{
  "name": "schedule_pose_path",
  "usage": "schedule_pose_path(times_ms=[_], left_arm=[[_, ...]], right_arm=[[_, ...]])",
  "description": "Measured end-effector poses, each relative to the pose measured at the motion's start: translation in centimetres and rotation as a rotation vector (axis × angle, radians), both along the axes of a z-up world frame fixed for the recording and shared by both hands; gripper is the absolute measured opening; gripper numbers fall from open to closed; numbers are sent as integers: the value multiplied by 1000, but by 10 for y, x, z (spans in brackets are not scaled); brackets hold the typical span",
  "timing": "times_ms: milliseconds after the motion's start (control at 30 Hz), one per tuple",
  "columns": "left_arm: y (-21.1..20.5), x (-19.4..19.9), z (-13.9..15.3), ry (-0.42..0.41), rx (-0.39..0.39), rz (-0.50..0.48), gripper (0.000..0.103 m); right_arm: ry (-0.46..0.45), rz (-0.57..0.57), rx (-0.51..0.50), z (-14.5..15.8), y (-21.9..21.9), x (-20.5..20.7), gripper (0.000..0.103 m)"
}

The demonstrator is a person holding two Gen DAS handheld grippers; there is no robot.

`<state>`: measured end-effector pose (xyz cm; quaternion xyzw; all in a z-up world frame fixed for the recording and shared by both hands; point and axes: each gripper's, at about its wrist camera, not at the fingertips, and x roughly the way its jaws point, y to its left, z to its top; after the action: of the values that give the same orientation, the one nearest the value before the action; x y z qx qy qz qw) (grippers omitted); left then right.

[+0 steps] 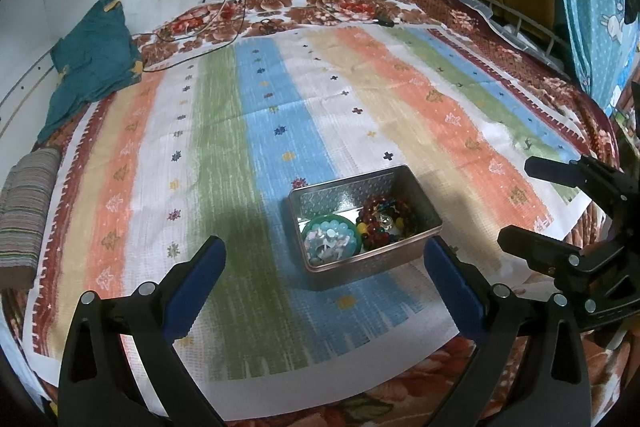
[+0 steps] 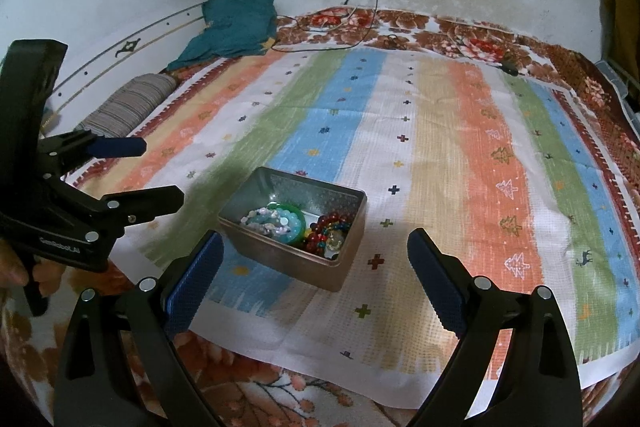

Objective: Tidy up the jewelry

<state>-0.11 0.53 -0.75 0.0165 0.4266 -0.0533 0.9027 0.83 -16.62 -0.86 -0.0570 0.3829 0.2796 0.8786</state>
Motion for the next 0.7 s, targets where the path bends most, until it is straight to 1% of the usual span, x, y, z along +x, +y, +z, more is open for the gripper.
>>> schedule_pose_path(times_ms=[267, 400, 700], left_arm=[[-1, -2, -1, -6, 3, -16, 97], [-5, -2, -1, -6, 22, -32, 97], [-6, -3, 1, -2, 22, -20, 97]], right_arm=[[4, 0, -5, 0, 1, 0, 94], [1, -3, -6, 0, 1, 0, 94], [4, -12, -2, -2, -4, 1, 94]])
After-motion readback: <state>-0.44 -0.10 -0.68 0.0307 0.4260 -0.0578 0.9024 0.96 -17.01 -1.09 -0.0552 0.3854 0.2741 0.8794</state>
